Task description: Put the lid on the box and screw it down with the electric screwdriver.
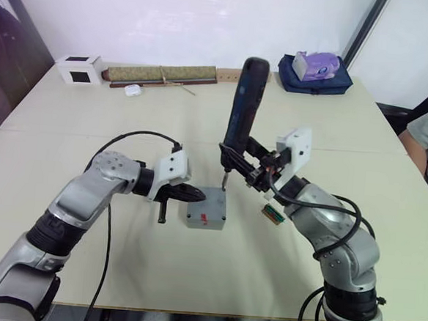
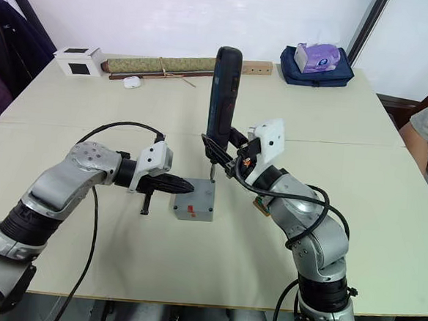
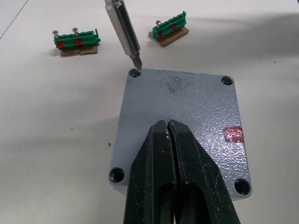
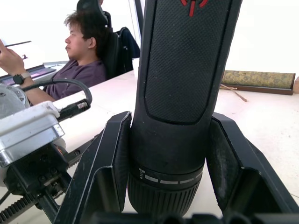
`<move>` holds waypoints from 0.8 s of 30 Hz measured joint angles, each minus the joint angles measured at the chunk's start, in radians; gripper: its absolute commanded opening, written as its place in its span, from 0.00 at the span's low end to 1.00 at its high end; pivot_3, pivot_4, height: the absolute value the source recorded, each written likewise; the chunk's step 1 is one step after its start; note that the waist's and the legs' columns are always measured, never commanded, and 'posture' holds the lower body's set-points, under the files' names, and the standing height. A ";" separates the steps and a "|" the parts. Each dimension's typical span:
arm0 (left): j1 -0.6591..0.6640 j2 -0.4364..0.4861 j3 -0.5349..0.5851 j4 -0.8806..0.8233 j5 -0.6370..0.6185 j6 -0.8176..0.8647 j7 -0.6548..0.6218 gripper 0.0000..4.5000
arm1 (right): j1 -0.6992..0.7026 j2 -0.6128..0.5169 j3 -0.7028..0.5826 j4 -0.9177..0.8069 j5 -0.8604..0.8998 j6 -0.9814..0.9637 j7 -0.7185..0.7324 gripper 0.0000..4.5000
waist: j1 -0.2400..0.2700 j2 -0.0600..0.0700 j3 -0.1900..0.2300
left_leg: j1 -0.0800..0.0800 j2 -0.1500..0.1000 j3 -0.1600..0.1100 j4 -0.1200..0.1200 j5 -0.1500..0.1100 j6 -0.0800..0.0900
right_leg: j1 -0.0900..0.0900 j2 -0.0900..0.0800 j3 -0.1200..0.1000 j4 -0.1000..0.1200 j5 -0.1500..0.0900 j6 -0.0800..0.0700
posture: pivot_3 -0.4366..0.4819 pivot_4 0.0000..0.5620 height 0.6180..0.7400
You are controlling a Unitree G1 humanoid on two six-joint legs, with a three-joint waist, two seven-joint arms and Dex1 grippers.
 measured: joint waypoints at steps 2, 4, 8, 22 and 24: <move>0.000 0.000 0.000 0.000 0.000 0.000 0.000 0.00 | 0.014 -0.002 0.004 0.014 -0.018 -0.022 0.006 0.38 | 0.000 0.000 0.000 | 0.000 0.000 0.000 0.000 0.000 0.000 | 0.000 0.000 0.000 0.000 0.000 0.000 | 0.48 0.27 1.00; 0.000 0.000 0.000 0.000 0.001 0.000 -0.001 0.00 | 0.021 0.000 0.009 0.026 -0.031 -0.044 0.009 0.38 | 0.000 0.000 0.000 | 0.000 0.000 0.000 0.000 0.000 0.000 | 0.000 0.000 0.000 0.000 0.000 0.000 | 0.48 0.27 1.00; 0.000 0.000 0.000 0.000 0.002 0.000 -0.001 0.00 | 0.025 0.002 0.027 0.048 -0.057 -0.092 0.020 0.38 | 0.000 0.000 0.000 | 0.001 0.000 0.000 0.000 0.000 0.000 | 0.001 0.000 0.000 0.000 0.000 0.000 | 0.48 0.27 1.00; 0.022 0.000 0.000 -0.006 0.012 -0.003 -0.001 0.00 | 0.065 0.010 0.068 0.058 -0.117 -0.183 0.042 0.38 | -0.001 0.000 -0.001 | 0.014 0.000 0.000 -0.002 0.000 0.000 | 0.015 0.001 0.000 -0.002 0.000 0.000 | 0.48 0.27 1.00; 0.022 0.000 0.000 -0.009 0.012 -0.001 0.000 0.00 | 0.064 0.015 0.068 0.058 -0.117 -0.181 0.038 0.38 | -0.001 0.000 -0.001 | 0.014 0.000 0.000 -0.001 0.000 0.000 | 0.015 0.001 0.000 -0.001 0.000 0.000 | 0.48 0.27 1.00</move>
